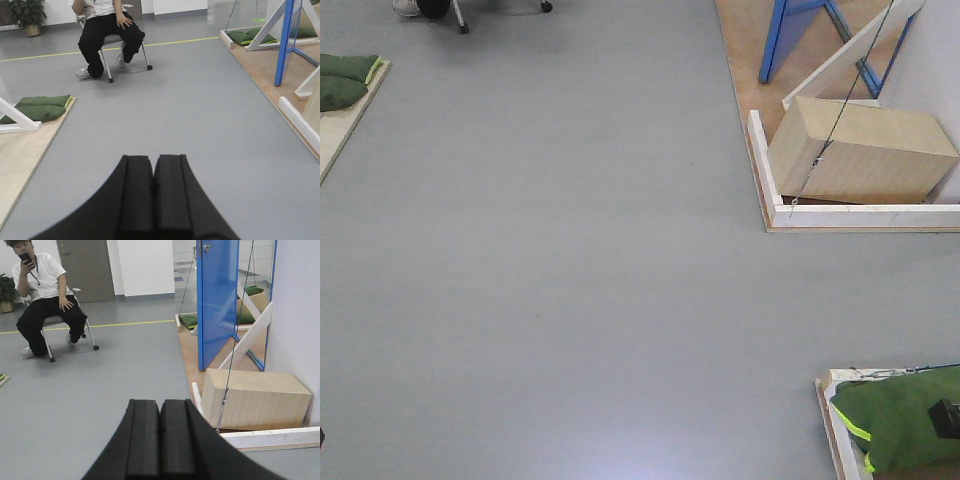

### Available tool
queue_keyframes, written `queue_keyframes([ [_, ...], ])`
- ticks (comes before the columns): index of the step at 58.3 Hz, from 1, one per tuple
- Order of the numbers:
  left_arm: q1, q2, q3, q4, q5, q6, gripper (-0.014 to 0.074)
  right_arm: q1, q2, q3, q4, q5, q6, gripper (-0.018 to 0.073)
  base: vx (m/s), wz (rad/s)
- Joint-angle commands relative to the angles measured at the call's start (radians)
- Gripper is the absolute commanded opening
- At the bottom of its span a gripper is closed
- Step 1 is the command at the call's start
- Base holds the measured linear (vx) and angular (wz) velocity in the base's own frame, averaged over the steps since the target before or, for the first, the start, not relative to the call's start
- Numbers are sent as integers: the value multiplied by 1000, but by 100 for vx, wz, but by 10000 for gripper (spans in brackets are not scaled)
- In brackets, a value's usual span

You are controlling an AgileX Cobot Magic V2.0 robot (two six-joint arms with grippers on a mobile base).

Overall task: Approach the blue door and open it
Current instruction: 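Drive the base forward toward the blue door beside the wooden platform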

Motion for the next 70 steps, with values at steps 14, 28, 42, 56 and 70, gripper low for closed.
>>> queue_keyframes([
  [14, 3, -9, 4, -8, -86, -3, 70, 2, -20, 20, -3, -84, -1, 2, 20, 0],
  [28, 2, -10, 4, -8, -86, -3, 70, 1, -21, 20, -3, -84, -1, 2, 27, 5],
  [42, 3, -10, 4, -8, -86, -3, 70, 1, -21, 20, -3, -84, -1, 2, 32, 0],
  [56, 3, -10, 4, -8, -86, -3, 70, 1, -20, 20, -3, -84, -1, 2, 38, -1],
  [70, 3, -9, 4, -8, -86, -3, 70, 1, -19, 20, -3, -84, -1, 2, 42, -5],
])
